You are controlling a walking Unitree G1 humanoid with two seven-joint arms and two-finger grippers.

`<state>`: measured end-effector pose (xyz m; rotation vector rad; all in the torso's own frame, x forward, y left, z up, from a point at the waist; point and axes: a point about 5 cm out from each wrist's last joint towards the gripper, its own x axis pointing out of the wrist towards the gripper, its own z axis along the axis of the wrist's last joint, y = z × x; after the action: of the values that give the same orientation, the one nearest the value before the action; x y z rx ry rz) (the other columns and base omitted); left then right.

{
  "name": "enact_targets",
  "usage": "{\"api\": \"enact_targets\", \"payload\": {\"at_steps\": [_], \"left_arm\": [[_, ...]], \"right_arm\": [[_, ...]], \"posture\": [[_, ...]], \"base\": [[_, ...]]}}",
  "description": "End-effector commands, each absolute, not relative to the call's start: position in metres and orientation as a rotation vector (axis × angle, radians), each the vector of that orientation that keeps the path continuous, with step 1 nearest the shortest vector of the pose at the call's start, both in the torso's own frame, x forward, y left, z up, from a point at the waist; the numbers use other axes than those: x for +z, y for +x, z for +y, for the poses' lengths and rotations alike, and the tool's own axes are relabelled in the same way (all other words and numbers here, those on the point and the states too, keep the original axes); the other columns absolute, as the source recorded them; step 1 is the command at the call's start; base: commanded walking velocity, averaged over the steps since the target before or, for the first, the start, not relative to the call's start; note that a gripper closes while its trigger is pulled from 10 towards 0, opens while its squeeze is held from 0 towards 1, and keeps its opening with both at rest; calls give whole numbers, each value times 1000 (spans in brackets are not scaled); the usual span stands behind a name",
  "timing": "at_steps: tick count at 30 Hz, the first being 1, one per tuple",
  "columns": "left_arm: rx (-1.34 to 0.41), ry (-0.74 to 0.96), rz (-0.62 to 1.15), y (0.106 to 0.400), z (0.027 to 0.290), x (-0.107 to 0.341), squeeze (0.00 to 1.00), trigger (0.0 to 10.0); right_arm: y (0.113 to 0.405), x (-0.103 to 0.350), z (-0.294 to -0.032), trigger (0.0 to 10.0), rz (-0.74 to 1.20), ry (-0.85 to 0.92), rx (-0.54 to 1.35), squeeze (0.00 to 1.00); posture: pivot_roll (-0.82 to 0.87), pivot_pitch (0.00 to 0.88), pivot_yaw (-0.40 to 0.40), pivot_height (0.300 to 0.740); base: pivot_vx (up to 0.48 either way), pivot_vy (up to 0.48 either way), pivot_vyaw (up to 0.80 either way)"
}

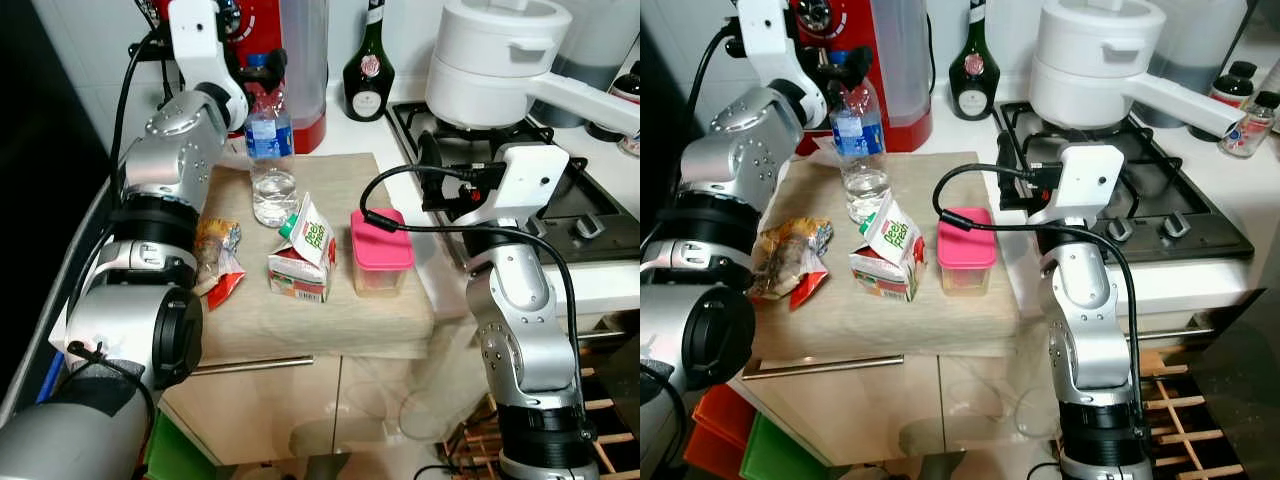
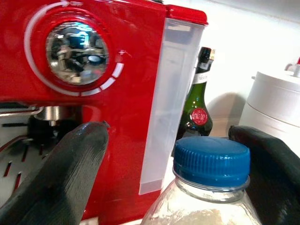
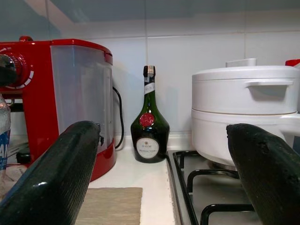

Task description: Restocking fridge

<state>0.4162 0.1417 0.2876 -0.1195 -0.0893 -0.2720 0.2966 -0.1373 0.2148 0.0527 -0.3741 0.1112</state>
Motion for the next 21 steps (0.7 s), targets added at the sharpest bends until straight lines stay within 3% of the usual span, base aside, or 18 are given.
{"api": "enact_targets", "payload": {"at_steps": [1, 8, 9, 10, 21], "left_arm": [[-278, -69, 62, 418, 142, 258, 0, 10000], [-341, -49, 145, 417, 137, 241, 0, 10000], [-350, -49, 152, 416, 137, 240, 0, 1922], [-362, -52, 156, 416, 136, 238, 0, 0], [-398, -36, 194, 410, 136, 218, 0, 0]], "right_arm": [[297, 223, -135, 10000, -398, 52, 119, 275], [300, 224, -134, 10000, -401, 57, 122, 275], [300, 225, -134, 10000, -401, 59, 123, 275], [301, 225, -134, 10000, -402, 60, 123, 275], [303, 227, -134, 10000, -408, 66, 123, 271]], "posture": [[-32, 0, 65, 740], [-26, 0, 65, 740], [-26, 0, 66, 740], [-27, 0, 66, 740], [-19, 0, 58, 740]], "base": [[0, 0, 0], [0, 0, 0], [0, 0, 0], [0, 0, 0], [0, 0, 0]]}}
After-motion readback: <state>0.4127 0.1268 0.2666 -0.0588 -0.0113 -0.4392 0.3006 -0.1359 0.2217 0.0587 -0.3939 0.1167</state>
